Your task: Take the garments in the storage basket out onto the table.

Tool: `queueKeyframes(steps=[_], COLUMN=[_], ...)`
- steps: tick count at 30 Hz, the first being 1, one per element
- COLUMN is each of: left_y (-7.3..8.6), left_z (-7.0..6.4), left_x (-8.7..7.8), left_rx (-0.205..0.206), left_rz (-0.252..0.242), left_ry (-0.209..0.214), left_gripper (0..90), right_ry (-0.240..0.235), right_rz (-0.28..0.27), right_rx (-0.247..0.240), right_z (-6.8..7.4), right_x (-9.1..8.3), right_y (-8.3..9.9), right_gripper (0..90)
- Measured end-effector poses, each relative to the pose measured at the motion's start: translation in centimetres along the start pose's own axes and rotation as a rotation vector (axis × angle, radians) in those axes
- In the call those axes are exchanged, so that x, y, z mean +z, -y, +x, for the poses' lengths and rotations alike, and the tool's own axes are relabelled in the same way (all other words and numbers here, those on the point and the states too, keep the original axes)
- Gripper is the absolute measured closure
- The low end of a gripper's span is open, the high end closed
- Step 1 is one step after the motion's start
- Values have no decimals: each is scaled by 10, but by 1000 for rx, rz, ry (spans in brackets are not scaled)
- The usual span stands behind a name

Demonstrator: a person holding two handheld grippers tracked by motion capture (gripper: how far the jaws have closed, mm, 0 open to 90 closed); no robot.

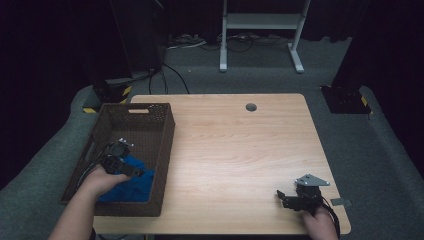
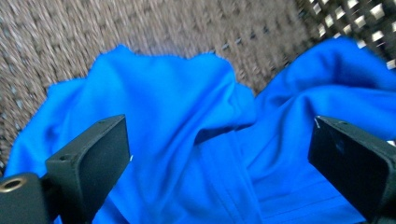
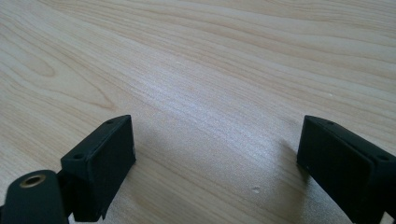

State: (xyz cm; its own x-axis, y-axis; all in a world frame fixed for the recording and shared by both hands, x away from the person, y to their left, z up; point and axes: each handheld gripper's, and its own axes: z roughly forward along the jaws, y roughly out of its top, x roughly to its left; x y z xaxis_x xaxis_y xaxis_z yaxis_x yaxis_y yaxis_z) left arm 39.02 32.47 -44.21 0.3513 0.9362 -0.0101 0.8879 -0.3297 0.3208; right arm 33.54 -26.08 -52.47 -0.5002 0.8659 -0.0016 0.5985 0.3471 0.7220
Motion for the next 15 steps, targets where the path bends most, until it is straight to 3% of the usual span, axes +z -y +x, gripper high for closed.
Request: queueKeyframes(steps=[4,10,15], left_y=[1,1,2], left_z=[2,6,13], left_x=[12,20,25], left_rx=[-20,-8,-25], left_rz=[61,111,135], left_ry=[-29,-72,-57], left_gripper=[62,63,33], right_ry=[0,0,0], right_rz=[0,0,0], right_rx=[0,0,-1], right_z=[0,0,0], right_x=[0,0,0], right_y=[0,0,0], right_gripper=[111,111,111])
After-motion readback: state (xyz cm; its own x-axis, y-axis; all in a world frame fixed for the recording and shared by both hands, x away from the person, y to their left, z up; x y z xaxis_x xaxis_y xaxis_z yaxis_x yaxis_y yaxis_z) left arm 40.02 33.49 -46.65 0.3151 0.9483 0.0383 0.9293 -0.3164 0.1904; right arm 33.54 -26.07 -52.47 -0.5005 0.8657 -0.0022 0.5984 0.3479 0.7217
